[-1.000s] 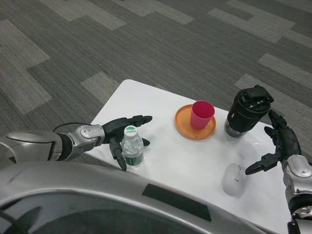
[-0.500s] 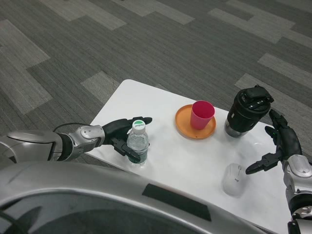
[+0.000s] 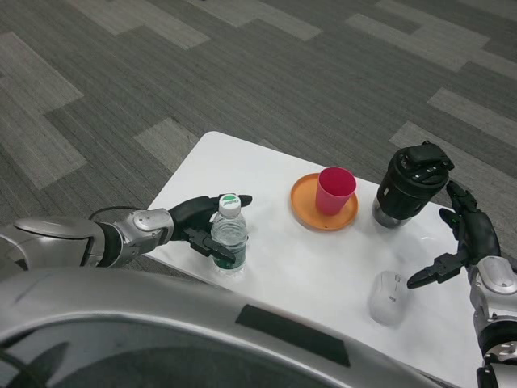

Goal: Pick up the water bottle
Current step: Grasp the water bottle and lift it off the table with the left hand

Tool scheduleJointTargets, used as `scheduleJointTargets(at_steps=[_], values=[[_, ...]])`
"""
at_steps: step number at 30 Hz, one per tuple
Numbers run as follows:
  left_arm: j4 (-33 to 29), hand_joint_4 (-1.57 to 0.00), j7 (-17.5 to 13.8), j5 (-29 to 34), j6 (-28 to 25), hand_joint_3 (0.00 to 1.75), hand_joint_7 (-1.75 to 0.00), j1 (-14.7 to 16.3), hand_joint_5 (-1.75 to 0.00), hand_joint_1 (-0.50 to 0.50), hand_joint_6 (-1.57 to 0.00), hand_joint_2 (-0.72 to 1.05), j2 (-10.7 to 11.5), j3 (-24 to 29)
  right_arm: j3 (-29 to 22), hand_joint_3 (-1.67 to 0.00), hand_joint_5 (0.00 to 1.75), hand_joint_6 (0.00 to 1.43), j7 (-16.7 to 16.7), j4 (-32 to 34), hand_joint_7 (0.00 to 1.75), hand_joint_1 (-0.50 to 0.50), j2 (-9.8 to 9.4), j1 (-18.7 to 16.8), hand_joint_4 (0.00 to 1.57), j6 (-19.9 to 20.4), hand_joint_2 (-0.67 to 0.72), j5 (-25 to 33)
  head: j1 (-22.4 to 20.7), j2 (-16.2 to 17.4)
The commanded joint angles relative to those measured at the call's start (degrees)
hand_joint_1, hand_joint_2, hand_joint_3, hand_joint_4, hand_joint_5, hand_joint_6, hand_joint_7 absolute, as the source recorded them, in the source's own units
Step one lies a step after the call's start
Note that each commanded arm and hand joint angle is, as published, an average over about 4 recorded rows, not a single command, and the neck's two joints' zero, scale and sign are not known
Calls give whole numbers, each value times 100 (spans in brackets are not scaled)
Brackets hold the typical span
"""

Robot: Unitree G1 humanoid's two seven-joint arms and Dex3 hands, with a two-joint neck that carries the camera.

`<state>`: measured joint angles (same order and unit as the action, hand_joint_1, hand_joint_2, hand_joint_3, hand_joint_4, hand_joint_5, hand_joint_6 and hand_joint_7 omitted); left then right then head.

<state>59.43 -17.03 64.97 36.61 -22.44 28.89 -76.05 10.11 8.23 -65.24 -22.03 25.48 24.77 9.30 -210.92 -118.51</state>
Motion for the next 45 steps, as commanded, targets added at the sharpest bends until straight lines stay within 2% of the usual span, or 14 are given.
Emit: scheduleJointTargets(at_steps=[1, 4, 6, 8, 11, 16, 18, 19, 21, 22, 23, 25, 35, 45], values=[[47, -72, -6, -37, -45, 7, -2, -77, -5, 50, -52, 69, -23, -28, -45, -16, 58, 0, 16, 55, 0, -21, -20, -17, 3, -25, 60, 37, 0, 0], [58, -88, -17, -72, -49, 9, -7, -77, -31, 50, -71, 69, -23, -24, -47, -16, 58, 0, 14, 62, 0, -21, -20, -23, 3, -25, 60, 37, 0, 0], [60, -88, -19, -79, -49, 9, -7, -77, -46, 50, -81, 69, -23, -24, -51, -16, 58, 0, 18, 64, 0, -21, -20, -25, 3, -25, 60, 37, 0, 0], [60, -88, -19, -90, -49, 9, -10, -77, -51, 50, -86, 69, -23, -24, -53, -16, 58, 0, 16, 64, 0, -21, -20, -25, 3, -25, 60, 37, 0, 0], [69, -94, -28, -141, -45, 2, -14, -77, -56, 50, -89, 69, -23, -28, -53, -16, 58, 0, 12, 64, 0, -21, -20, -25, 3, -25, 60, 37, 5, 5], [80, -101, -39, -292, -23, 7, -19, -77, -72, 50, -76, 69, -32, -4, -60, -16, 58, 0, 18, 71, 0, -21, -20, -25, 3, -25, 60, 37, 9, -6], [87, -108, -43, -294, -16, 9, -28, -77, -82, 50, -79, 74, -32, 4, -62, -16, 58, 0, 18, 73, 0, -21, -20, -25, 3, -25, 60, 37, 8, -3], [91, -112, -46, -297, -14, 7, -37, -77, -87, 50, -85, 76, -32, 7, -62, -16, 58, 0, 16, 73, 0, -21, -20, -25, 3, -25, 60, 37, 12, -1], [109, -127, -54, -301, -14, 7, -68, -77, -113, 50, -103, 78, -32, 2, -67, -16, 58, 0, 12, 77, 0, -21, -20, -30, 3, -25, 57, 37, 15, 2], [120, -137, -61, -305, -14, 7, -89, -77, -133, 50, -113, 78, -32, 4, -69, -16, 58, 0, 14, 77, 0, -21, -20, -32, 3, -25, 57, 37, 13, 5], [131, -144, -68, -310, -14, 9, -105, -77, -154, 50, -118, 78, -32, 7, -71, -16, 58, 0, 16, 77, 0, -21, -20, -34, 3, -25, 57, 37, 9, 4], [139, -150, -79, -336, -14, 9, -120, -77, -175, 50, -120, 78, -32, 15, -73, -16, 58, 0, 18, 75, 0, -21, -20, -36, 3, -25, 60, 37, 5, 5], [183, -150, -98, -362, 8, 9, -133, -77, -175, 50, -118, 69, -54, 160, -80, -16, 58, 0, 16, 82, 0, -21, -20, -43, 3, -25, 60, 37, 17, -14], [210, -150, -94, -626, 109, 9, -133, 29, -175, 50, -115, 69, -217, 1136, -102, -16, 58, 0, 16, 108, 0, -21, -7, -82, 3, -25, 58, 37, 44, -87]])
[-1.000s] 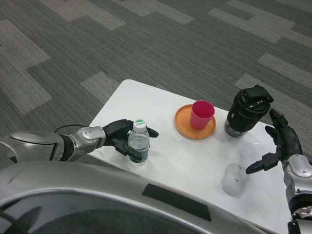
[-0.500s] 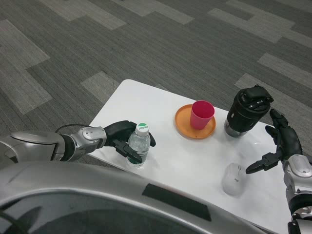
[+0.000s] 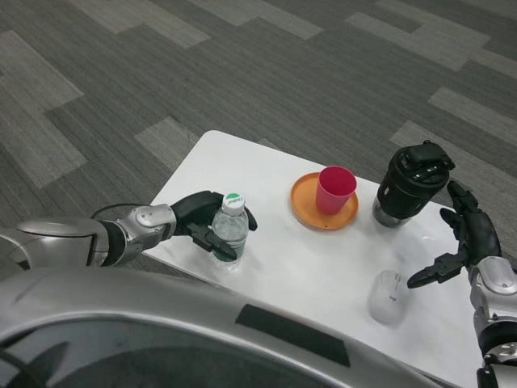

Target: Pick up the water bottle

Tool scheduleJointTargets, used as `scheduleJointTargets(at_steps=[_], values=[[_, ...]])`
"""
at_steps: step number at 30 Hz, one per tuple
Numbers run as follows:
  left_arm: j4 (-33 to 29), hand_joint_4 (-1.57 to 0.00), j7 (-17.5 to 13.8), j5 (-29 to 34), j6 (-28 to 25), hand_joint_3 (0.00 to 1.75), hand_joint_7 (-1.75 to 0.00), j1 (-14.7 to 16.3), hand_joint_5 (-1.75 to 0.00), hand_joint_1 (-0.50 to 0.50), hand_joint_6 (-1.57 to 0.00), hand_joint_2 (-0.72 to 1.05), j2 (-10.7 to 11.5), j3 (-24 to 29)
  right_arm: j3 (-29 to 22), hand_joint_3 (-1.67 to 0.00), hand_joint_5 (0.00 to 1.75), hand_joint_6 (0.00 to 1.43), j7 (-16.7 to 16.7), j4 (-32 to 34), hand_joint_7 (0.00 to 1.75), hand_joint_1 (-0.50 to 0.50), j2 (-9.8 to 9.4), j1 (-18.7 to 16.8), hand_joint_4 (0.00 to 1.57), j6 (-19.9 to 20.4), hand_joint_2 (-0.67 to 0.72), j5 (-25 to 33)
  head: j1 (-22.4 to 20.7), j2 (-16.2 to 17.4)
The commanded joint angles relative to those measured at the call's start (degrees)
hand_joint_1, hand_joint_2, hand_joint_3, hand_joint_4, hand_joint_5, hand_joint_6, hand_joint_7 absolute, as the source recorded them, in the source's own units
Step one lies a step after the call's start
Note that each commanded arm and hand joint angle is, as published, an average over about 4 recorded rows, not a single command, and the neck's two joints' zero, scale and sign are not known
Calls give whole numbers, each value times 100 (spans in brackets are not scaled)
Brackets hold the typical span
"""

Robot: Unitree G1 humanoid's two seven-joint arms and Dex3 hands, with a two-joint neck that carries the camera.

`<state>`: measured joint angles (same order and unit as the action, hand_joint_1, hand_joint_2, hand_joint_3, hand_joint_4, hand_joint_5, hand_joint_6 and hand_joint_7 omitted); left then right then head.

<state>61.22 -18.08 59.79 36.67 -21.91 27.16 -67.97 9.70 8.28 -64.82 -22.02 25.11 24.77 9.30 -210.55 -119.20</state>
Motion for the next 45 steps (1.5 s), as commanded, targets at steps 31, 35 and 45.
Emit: scheduleJointTargets(at_steps=[31, 35, 45], values=[[619, -150, 402, -289, -692, 9, -140, -1536, -175, 50, -118, 69, -941, 961, -285, -16, 58, 0, -10, 176, 0, -21, -114, -94, 3, -25, 53, 37, 2808, -570], [672, -150, 446, -319, -714, 9, -140, -1589, -175, 50, -120, 69, -954, 957, -360, -16, 58, 0, -10, 228, 0, -21, -171, -94, 3, -25, 53, 37, 3428, -541], [724, -150, 455, -319, -714, 9, -143, -1646, -175, 50, -120, 69, -967, 952, -527, -16, 58, 0, -10, 395, 0, -21, -325, -116, 3, -25, 53, 37, 4229, -638]])
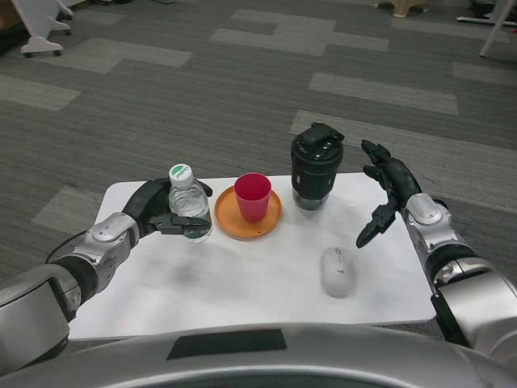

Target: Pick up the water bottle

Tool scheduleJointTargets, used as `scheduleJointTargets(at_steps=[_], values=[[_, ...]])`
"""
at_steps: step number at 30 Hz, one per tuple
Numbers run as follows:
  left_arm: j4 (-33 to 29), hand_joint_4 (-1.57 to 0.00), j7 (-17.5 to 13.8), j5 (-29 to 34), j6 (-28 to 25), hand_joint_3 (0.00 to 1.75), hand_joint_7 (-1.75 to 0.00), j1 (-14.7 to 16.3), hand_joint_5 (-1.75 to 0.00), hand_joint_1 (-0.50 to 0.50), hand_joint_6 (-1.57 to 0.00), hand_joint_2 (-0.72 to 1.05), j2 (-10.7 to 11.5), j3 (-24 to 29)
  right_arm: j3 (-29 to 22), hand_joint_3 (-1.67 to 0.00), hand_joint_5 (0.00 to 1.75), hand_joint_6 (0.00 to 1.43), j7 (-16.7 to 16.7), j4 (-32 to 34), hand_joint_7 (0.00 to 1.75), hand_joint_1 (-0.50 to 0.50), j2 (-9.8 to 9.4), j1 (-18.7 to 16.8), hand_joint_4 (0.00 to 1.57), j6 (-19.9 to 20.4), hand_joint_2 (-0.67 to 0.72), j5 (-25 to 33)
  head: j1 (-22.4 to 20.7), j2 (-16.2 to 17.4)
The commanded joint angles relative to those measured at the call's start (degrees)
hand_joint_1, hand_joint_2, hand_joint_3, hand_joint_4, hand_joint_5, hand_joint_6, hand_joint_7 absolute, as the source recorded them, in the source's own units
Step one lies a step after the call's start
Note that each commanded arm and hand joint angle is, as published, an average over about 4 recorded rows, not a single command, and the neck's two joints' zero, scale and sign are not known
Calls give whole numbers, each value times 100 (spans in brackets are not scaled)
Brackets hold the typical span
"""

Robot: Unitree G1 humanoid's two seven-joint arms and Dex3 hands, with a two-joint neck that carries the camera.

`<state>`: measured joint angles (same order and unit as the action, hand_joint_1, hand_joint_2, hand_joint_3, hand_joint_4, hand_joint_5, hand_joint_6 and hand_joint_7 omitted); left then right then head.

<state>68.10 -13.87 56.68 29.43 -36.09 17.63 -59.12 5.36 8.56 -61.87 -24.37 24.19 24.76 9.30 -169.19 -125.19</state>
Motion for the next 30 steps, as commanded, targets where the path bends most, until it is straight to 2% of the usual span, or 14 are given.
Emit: scheduleJointTargets(at_steps=[1, 6, 13, 22, 30], values=[[37, -150, 32, -7, 10, 9, -145, -234, -175, 50, -120, 69, -14, 67, -103, -16, 58, 0, -39, 112, 0, -21, -101, -28, 3, -24, 53, 37, 122, -59], [46, -150, 25, -7, 14, 9, -140, -258, -175, 50, -120, 69, -10, 89, -149, -12, 58, 0, -48, 149, 0, -21, -138, -37, 3, -24, 50, 37, 146, -142], [55, -150, 16, -7, 19, 9, -147, -267, -175, 50, -120, 69, 4, 128, -175, -16, 58, 0, -48, 189, 0, -21, -165, -46, 3, -24, 53, 37, 79, -250], [70, -150, 23, -7, 19, 4, -140, -267, -175, 50, -120, 69, -3, 164, -167, -16, 63, 0, -48, 211, 0, -21, -180, -46, 3, -24, 53, 37, -51, -423], [85, -150, 34, 1, 19, 9, -143, -267, -175, 50, -120, 69, -5, 172, -167, -16, 58, 0, -48, 211, 0, -21, -186, -46, 3, -24, 53, 37, -74, -448]])
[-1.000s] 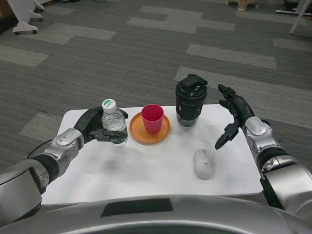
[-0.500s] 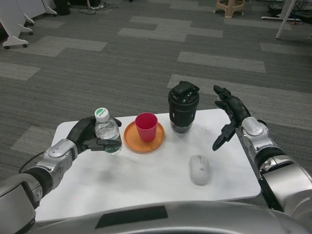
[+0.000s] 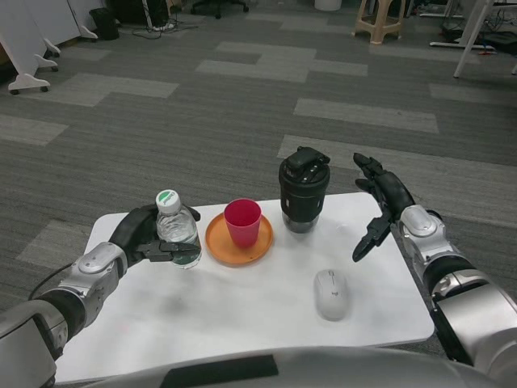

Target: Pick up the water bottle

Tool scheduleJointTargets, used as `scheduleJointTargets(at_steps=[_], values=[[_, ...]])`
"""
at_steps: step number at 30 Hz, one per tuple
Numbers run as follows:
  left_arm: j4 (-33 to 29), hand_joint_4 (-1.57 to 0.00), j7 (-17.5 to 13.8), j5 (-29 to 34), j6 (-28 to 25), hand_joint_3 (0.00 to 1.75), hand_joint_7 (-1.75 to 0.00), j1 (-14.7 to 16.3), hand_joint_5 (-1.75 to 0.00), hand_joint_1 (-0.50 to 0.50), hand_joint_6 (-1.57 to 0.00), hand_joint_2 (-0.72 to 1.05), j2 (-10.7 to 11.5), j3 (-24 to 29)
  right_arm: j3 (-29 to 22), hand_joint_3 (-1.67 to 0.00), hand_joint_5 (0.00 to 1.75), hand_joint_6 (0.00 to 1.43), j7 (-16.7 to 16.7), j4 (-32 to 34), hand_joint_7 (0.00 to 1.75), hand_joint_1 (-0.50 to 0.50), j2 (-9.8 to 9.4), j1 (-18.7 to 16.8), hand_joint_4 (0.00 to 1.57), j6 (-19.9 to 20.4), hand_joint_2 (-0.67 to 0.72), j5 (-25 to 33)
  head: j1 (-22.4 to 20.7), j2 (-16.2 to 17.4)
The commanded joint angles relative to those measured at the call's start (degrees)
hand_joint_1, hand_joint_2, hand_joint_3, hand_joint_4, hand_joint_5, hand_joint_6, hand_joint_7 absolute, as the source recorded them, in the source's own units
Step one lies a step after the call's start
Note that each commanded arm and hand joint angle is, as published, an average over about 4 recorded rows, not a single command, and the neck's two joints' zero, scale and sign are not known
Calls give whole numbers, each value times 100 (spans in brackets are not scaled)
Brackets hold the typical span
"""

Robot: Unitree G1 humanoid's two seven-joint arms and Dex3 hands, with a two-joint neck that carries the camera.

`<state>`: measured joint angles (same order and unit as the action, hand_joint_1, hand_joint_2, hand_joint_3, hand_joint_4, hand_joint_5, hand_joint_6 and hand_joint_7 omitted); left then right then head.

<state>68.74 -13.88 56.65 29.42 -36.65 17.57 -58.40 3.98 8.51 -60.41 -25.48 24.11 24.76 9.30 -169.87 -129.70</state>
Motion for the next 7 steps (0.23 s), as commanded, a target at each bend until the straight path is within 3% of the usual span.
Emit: scheduleJointTargets(at_steps=[1, 7], values=[[26, -150, 34, 4, 20, 7, -145, -211, -175, 50, -120, 69, 1, 101, -29, -16, 58, 0, -42, 65, 0, -21, -77, -38, 3, -24, 53, 37, -5, 5], [34, -150, 28, 7, 20, 9, -144, -211, -175, 50, -120, 69, 1, 101, -20, -16, 58, 0, -42, 65, 0, -21, -79, -38, 3, -24, 53, 37, -34, -40]])
